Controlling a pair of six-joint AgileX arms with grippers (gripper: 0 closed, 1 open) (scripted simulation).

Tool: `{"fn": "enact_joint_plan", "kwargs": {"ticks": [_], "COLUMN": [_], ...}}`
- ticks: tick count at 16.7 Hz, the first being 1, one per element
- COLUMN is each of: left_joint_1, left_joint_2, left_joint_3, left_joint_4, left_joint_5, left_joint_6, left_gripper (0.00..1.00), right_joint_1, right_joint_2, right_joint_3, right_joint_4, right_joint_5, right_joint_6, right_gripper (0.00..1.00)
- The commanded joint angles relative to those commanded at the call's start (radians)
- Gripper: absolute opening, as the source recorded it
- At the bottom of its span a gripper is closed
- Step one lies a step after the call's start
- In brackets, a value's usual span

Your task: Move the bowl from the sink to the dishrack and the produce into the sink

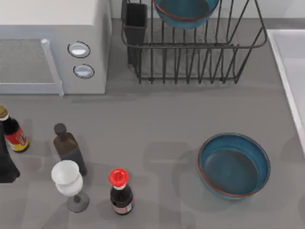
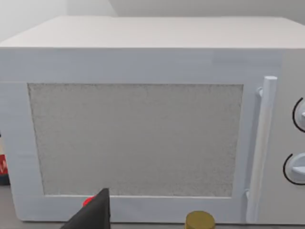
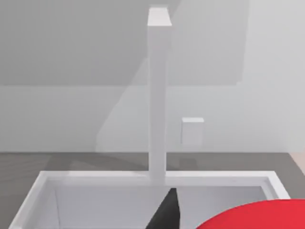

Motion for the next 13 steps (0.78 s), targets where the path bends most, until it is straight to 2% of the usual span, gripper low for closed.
{"fn": "enact_joint_plan", "kwargs": {"ticks": [6, 12, 13], "left_joint_1": [0.000, 0.000, 0.000], "left_joint_2": [0.000, 0.000, 0.000], "left_joint_3": [0.000, 0.000, 0.000], "left_joint_4": [0.000, 0.000, 0.000], "left_joint_5": [0.000, 0.000, 0.000], "left_joint_6": [0.000, 0.000, 0.000], "left_gripper": [1.00, 1.00, 1.00], "right_joint_1": [0.004, 0.005, 0.005], "right_joint_2": [0.282, 0.320, 0.320], "right_joint_3": [-0.053, -0.060, -0.060], "right_joint_4": [0.343, 0.384, 0.384], "right_joint_5": [0.009, 0.011, 0.011], "right_joint_6": [-0.003, -0.004, -0.004], "right_gripper": [0.00, 0.00, 0.08]}}
